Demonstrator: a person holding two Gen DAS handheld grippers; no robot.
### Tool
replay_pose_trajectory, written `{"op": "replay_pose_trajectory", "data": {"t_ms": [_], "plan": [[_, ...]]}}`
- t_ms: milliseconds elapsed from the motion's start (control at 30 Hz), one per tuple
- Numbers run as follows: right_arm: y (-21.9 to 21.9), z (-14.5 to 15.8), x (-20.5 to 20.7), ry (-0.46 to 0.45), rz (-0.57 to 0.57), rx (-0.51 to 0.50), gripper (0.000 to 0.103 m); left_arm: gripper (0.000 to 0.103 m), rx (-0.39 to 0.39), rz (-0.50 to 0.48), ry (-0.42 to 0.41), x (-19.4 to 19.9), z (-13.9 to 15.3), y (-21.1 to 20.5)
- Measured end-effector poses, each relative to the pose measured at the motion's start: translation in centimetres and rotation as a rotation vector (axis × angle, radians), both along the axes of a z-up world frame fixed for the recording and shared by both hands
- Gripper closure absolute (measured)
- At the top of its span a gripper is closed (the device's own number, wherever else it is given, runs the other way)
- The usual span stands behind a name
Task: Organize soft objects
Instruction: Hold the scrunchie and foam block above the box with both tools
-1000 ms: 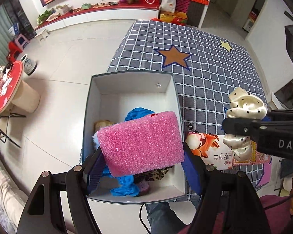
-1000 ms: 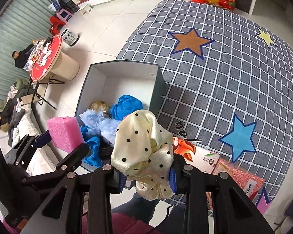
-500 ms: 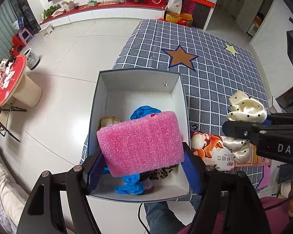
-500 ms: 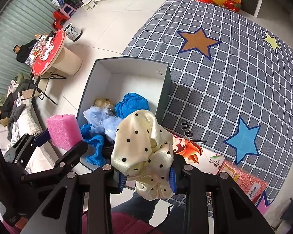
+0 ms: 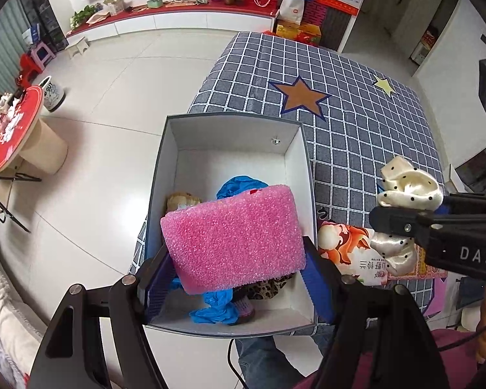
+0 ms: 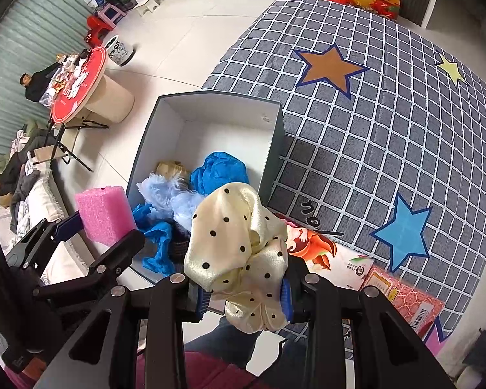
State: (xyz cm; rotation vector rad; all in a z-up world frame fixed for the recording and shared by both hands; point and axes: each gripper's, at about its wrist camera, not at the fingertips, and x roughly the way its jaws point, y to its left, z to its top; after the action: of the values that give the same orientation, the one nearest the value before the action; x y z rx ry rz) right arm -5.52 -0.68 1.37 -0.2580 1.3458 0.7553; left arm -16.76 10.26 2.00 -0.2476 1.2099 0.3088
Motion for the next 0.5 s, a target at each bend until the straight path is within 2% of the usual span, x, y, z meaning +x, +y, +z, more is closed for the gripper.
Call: {"op": "replay_pose_trajectory", "data": {"t_ms": [500], "plan": [[0.47,0.22,0.03,-0.014,-0.001,-0.017,0.068,0.027,-0.02,0.0,-0.004,0.26,-0.24,0.57]]}}
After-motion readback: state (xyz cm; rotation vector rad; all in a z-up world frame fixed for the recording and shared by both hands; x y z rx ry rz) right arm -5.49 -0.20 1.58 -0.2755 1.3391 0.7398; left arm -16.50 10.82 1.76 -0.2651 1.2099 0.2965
